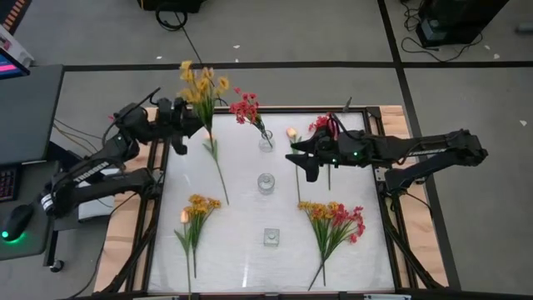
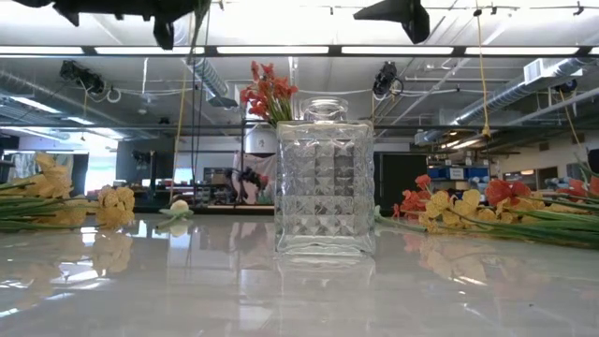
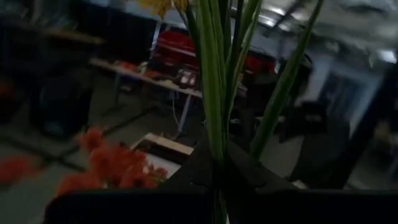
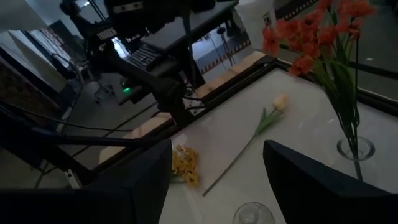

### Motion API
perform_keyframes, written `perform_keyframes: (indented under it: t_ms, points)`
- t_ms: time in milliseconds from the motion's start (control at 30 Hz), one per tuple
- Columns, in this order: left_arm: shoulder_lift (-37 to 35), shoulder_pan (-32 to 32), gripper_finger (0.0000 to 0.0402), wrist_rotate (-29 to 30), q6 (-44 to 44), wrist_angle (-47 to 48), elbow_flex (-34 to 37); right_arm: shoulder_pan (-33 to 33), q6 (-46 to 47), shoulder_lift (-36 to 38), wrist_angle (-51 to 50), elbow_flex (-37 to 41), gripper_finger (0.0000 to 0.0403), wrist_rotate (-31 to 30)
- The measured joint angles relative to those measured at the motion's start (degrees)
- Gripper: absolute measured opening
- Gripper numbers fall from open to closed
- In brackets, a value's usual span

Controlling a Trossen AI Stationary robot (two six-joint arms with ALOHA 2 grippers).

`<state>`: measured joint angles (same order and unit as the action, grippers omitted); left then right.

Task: Sort flowers into vase by color
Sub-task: Put the top yellow flowers into the middle transparent vase

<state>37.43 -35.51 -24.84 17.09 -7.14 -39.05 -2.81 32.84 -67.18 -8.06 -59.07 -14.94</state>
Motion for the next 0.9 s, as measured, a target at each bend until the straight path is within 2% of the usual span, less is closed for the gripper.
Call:
perform_keyframes:
  t_ms: [133, 300, 467, 733, 900]
  points:
    - [0.02, 4.05, 0.0021, -0.07, -7.88, -0.3, 0.0, 0.0, -0.64, 0.07, 0.48, 0.0, 0.0261, -0.02]
    - [1.4, 8.11, 0.0021, 0.06, -12.31, -0.37, 0.0, 0.0, -1.86, 0.42, 0.91, 0.0, 0.0261, -0.55]
    - [5.96, 11.7, 0.002, 0.18, -15.96, -2.35, 0.0, 0.0, -1.92, 0.38, 0.77, 0.0, 0.0261, -0.79]
    - [16.09, 15.3, 0.0021, 0.39, -19.4, -15.5, 0.0, 0.0, -1.71, 0.38, 0.77, 0.0, 0.0261, -0.24]
    - [21.5, 17.51, 0.0021, 0.49, -18.03, -21.89, 0.0, 0.0, -1.14, 1.7, 0.83, 0.0, 0.0261, 2.94]
